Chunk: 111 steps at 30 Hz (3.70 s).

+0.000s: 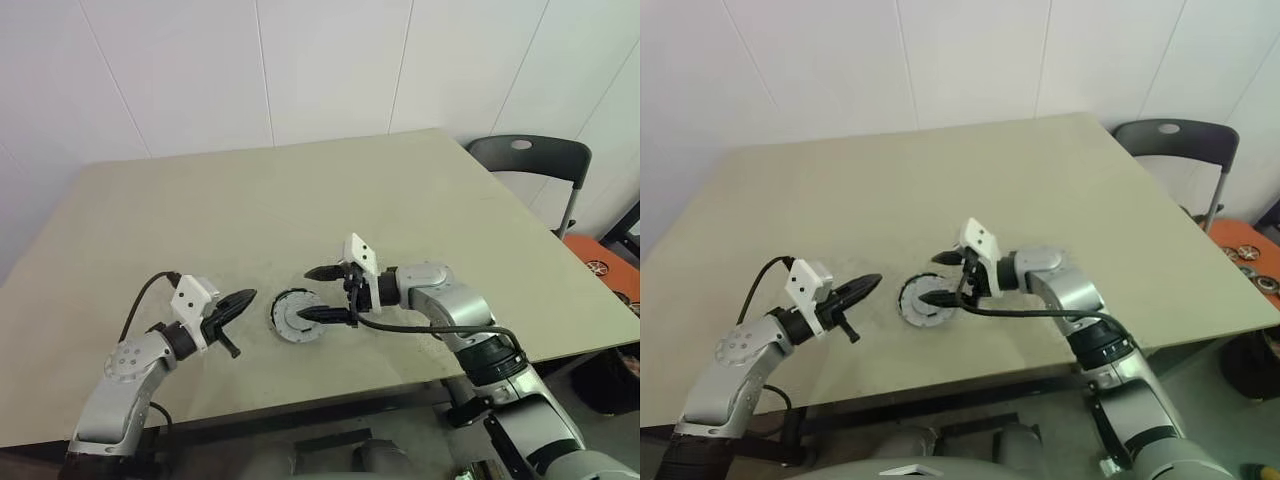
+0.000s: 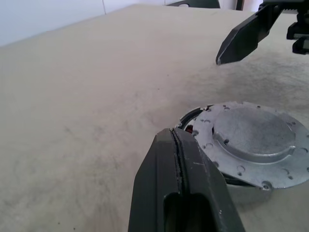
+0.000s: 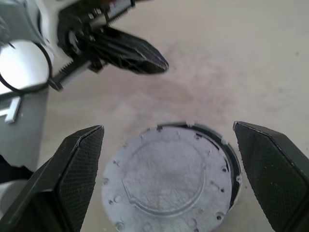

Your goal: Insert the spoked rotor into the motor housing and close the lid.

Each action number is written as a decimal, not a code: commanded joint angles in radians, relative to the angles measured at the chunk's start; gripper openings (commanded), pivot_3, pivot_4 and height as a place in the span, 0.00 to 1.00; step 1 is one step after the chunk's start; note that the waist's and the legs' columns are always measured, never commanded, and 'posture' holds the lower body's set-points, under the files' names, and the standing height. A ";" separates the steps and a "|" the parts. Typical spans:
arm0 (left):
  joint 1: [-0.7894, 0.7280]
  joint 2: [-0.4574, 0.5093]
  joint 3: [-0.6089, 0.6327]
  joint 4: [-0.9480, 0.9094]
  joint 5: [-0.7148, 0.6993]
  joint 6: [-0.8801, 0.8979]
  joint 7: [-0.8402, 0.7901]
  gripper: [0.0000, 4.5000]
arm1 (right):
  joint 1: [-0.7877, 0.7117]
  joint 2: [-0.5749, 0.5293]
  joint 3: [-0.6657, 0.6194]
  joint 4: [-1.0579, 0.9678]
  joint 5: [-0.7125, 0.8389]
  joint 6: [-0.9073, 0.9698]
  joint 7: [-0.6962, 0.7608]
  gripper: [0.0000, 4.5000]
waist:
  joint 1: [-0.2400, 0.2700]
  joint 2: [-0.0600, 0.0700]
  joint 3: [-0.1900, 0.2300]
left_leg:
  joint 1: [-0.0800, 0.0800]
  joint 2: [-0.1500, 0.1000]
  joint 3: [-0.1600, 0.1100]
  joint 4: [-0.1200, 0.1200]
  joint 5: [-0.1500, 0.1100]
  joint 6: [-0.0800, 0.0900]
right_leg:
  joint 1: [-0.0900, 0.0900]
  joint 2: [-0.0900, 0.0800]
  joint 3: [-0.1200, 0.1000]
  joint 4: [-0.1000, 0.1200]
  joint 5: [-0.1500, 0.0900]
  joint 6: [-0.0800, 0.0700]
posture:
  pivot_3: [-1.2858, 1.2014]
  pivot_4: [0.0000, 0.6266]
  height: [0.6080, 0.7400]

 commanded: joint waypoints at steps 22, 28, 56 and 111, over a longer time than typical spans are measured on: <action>0.069 0.055 0.019 -0.071 -0.043 -0.028 -0.097 0.00 | -0.027 0.045 0.088 0.119 -0.169 -0.155 0.026 1.00 | 0.000 0.000 0.000 | 0.001 0.000 0.000 0.001 0.000 0.000 | 0.001 0.000 0.000 0.001 0.000 0.000 | 0.52 0.00 1.00; 0.088 0.030 0.005 0.013 -0.016 -0.117 -0.115 0.00 | -0.029 0.067 0.087 0.148 -0.185 -0.168 0.011 1.00 | -0.001 0.000 0.000 | 0.002 0.000 0.000 0.001 0.000 0.000 | 0.002 0.000 0.000 0.001 0.000 0.000 | 0.52 0.00 1.00; 0.098 0.004 0.010 0.236 0.022 -0.299 -0.147 0.00 | -0.046 0.117 0.042 0.169 -0.209 -0.222 -0.064 0.73 | -0.001 0.000 -0.001 | 0.001 -0.001 0.000 0.001 0.000 0.000 | -0.003 0.000 0.000 0.003 0.000 0.000 | 0.52 0.00 1.00; 0.098 0.000 0.007 0.163 0.024 -0.215 -0.107 0.00 | 0.018 0.153 0.072 0.166 -0.240 -0.033 -0.169 0.73 | -0.001 -0.002 -0.006 | 0.005 0.000 0.000 0.003 0.000 0.000 | -0.001 0.000 0.000 0.009 -0.001 -0.001 | 0.52 0.00 1.00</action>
